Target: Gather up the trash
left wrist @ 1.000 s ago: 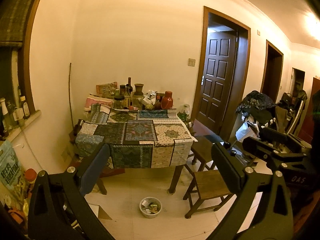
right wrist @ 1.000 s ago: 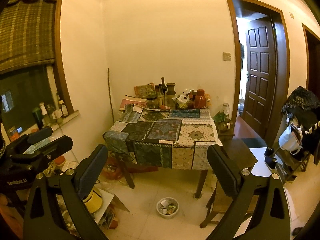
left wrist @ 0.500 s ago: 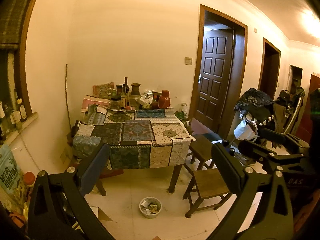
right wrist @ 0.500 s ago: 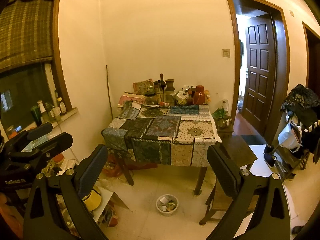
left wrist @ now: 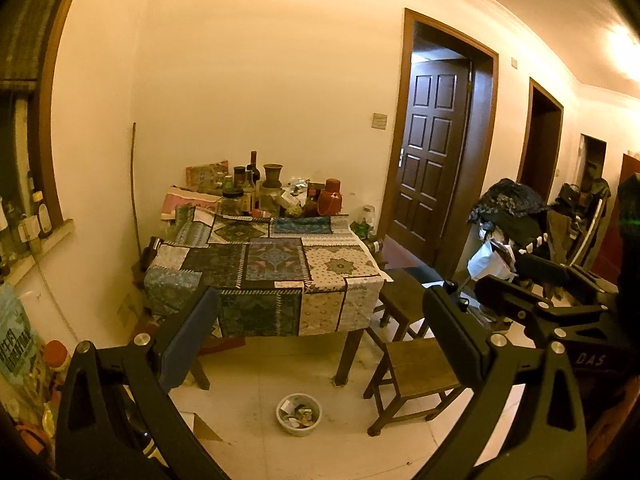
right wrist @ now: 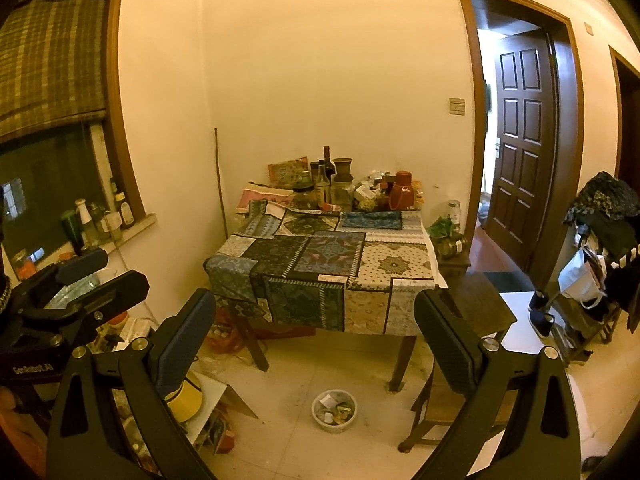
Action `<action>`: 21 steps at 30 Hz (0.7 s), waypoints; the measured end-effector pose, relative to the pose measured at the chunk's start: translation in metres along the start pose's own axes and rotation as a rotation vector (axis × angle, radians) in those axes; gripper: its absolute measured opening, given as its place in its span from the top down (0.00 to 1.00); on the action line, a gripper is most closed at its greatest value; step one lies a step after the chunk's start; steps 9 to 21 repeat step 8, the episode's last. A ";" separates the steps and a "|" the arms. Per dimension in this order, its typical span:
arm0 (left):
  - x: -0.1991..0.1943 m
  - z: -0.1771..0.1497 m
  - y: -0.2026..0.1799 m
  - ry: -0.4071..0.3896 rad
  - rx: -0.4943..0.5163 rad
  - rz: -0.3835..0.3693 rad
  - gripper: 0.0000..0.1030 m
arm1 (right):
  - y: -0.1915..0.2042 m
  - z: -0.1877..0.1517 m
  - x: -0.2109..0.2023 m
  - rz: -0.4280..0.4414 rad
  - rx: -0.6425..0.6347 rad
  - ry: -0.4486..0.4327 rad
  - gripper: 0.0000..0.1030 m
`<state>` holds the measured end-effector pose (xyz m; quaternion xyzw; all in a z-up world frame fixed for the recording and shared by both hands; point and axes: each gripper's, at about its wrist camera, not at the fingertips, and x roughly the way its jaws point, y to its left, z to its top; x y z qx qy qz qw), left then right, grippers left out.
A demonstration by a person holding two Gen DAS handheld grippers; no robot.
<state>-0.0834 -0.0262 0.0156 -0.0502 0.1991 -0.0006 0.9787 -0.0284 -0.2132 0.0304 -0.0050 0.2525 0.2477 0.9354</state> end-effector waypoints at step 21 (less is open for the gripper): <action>0.023 0.005 0.006 0.028 -0.014 -0.001 0.01 | -0.004 0.007 0.015 0.010 -0.003 0.019 0.04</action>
